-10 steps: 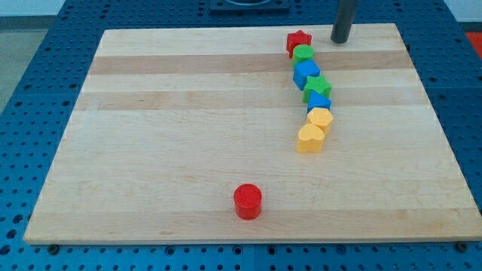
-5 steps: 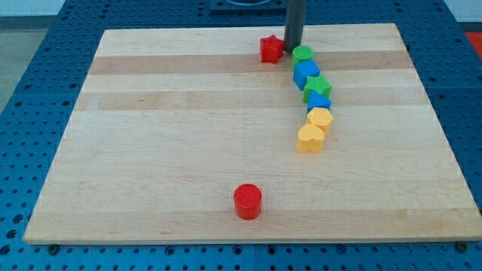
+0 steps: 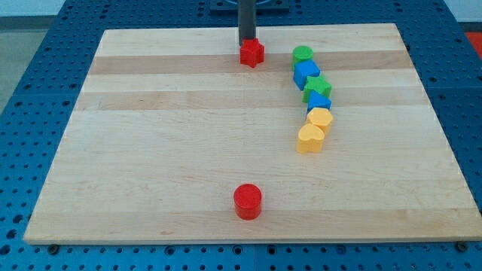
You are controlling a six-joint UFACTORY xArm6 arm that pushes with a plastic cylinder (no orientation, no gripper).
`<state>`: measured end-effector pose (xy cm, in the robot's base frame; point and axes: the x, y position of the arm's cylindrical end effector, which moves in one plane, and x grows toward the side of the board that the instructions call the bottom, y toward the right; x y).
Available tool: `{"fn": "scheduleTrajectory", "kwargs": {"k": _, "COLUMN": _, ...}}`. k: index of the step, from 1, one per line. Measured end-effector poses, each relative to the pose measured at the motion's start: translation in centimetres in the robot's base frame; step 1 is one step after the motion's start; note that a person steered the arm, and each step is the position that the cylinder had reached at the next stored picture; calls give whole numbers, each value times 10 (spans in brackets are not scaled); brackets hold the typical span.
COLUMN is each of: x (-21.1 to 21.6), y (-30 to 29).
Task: Move the red star closer to the red circle
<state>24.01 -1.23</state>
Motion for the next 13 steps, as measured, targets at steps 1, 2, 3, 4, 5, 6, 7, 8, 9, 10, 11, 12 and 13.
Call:
{"fn": "scheduleTrajectory", "kwargs": {"k": 1, "x": 0, "y": -3}}
{"fn": "scheduleTrajectory", "kwargs": {"k": 2, "x": 4, "y": 6}}
{"fn": "scheduleTrajectory", "kwargs": {"k": 3, "x": 5, "y": 11}}
{"fn": "scheduleTrajectory", "kwargs": {"k": 4, "x": 10, "y": 11}}
{"fn": "scheduleTrajectory", "kwargs": {"k": 5, "x": 38, "y": 11}}
{"fn": "scheduleTrajectory", "kwargs": {"k": 6, "x": 62, "y": 11}}
{"fn": "scheduleTrajectory", "kwargs": {"k": 7, "x": 77, "y": 11}}
{"fn": "scheduleTrajectory", "kwargs": {"k": 8, "x": 77, "y": 18}}
{"fn": "scheduleTrajectory", "kwargs": {"k": 9, "x": 83, "y": 26}}
{"fn": "scheduleTrajectory", "kwargs": {"k": 10, "x": 100, "y": 28}}
{"fn": "scheduleTrajectory", "kwargs": {"k": 11, "x": 123, "y": 31}}
{"fn": "scheduleTrajectory", "kwargs": {"k": 12, "x": 149, "y": 41}}
{"fn": "scheduleTrajectory", "kwargs": {"k": 13, "x": 174, "y": 53}}
